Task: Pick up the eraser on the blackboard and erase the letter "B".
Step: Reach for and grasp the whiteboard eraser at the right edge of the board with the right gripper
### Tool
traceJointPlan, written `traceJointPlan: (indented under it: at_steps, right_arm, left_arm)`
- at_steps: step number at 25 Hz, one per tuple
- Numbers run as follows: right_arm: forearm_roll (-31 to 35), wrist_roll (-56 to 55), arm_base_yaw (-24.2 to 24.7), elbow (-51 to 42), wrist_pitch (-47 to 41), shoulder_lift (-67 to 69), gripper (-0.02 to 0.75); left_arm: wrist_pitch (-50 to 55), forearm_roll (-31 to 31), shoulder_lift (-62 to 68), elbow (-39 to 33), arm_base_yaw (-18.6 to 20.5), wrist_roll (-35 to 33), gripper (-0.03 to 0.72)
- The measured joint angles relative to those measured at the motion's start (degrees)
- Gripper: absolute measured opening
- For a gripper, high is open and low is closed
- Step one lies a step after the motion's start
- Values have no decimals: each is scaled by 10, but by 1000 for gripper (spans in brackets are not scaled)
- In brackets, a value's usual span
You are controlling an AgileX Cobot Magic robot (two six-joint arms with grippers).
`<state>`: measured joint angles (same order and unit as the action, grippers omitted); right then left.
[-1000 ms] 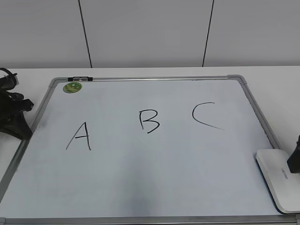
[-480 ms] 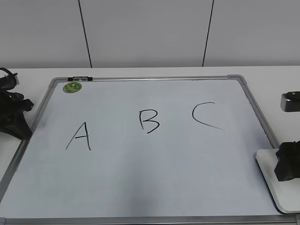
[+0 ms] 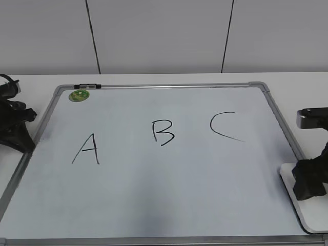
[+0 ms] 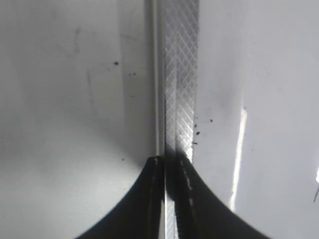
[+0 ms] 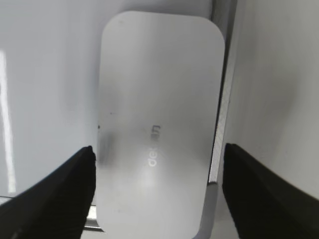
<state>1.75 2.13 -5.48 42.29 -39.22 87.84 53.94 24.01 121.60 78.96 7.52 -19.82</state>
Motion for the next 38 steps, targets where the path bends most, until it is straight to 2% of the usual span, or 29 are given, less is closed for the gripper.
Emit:
traceJointPlan:
  at_steps: [27, 34, 38]
  right_arm:
    - [0, -1, 0, 2, 32, 25, 587]
    - [22, -4, 0, 3, 30, 68, 587]
    - [24, -4, 0, 4, 30, 69, 537]
  left_arm:
    - [0, 0, 0, 0, 0, 0, 29]
    - [1, 0, 0, 0, 0, 0, 29]
    - [1, 0, 0, 0, 0, 0, 29]
